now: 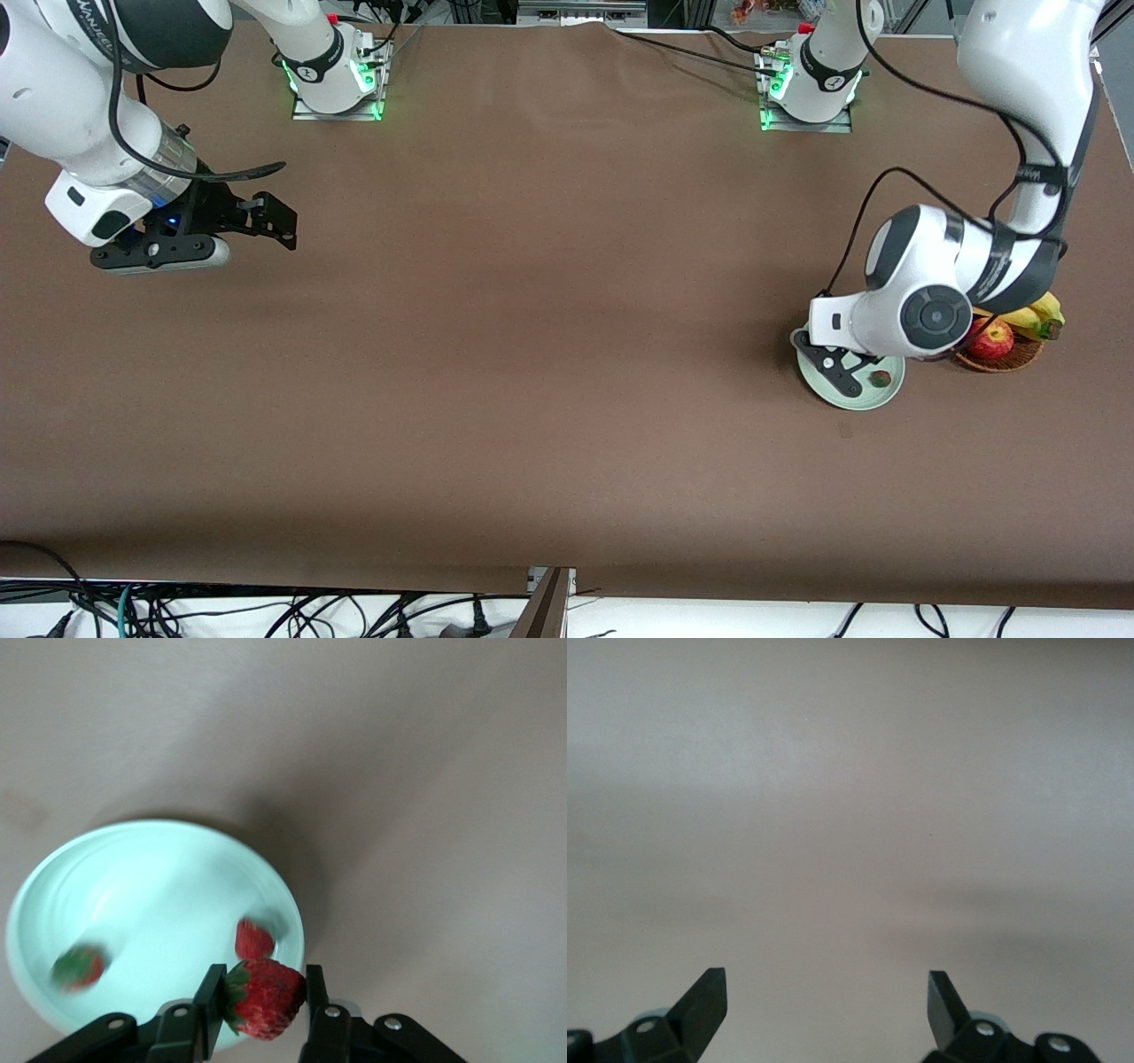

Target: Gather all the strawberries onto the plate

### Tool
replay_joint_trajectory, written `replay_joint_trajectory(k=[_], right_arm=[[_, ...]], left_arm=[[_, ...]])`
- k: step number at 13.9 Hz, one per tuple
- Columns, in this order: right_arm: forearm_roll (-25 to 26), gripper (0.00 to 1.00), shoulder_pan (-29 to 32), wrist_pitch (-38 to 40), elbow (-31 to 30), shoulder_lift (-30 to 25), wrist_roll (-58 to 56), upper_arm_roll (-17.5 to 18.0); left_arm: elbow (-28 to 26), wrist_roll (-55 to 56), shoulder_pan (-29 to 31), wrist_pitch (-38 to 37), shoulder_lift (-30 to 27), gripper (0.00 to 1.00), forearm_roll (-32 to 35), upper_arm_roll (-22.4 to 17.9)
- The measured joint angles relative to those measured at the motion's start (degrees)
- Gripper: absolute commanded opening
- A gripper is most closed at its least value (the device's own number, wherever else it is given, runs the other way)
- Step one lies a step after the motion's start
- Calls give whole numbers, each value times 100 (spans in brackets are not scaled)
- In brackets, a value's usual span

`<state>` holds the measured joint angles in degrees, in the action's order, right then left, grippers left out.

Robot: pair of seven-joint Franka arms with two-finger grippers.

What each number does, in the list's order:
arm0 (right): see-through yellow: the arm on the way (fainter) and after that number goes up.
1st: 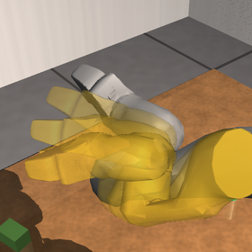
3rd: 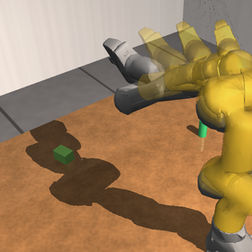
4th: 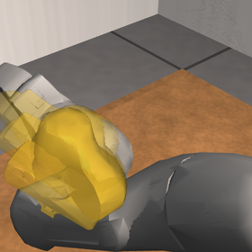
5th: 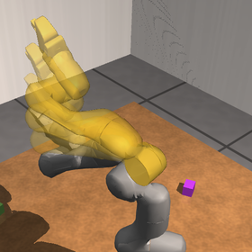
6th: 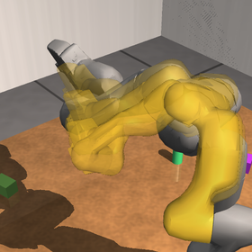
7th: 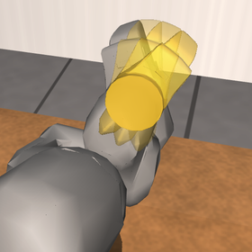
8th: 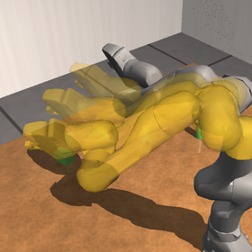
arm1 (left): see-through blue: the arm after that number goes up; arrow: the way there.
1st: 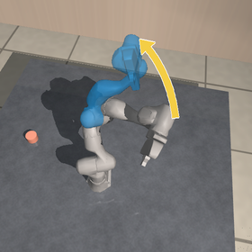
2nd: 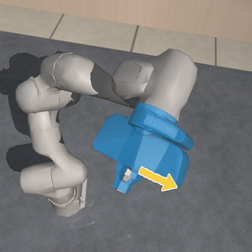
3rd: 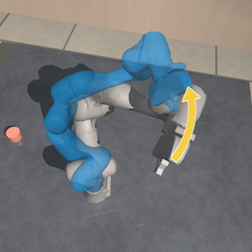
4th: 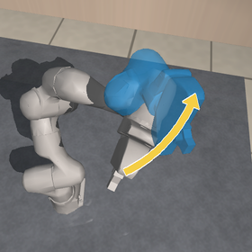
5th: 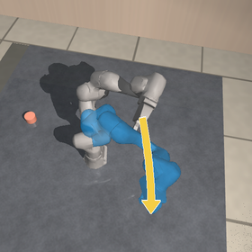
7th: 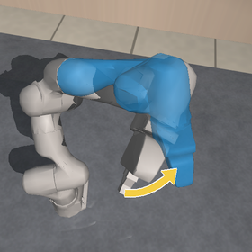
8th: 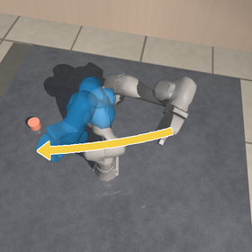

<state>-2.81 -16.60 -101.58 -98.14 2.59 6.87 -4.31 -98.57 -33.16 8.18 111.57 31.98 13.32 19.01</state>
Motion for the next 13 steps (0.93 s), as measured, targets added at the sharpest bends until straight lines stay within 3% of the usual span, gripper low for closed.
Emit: replay_joint_trajectory(k=[2, 4, 5, 6, 7, 11, 13], right_arm=[[10, 100, 7, -21, 23, -3, -5, -1], [21, 100, 27, -42, 47, -3, -5, -2], [24, 100, 40, -60, 63, -3, -8, -2], [25, 100, 49, -92, 77, -3, -11, -2], [25, 100, 51, -142, 82, -3, -14, -2], [33, 100, 52, -265, 83, 39, -14, -2], [42, 100, 52, -344, 85, 63, -15, -2]], left_arm=[[-79, -617, 154, 514, 319, 10, 1, -5], [-82, -1406, 367, 928, 490, 17, 1, -7], [-80, -1656, 439, 1012, 506, 48, 1, -7], [-68, -1805, 472, 1037, 503, 87, 1, 2], [-41, -1870, 473, 1042, 501, 100, 1, 15], [73, -1901, 499, 1014, 395, 100, 0, 55], [255, -1889, 545, 617, 207, 100, -194, 53]])
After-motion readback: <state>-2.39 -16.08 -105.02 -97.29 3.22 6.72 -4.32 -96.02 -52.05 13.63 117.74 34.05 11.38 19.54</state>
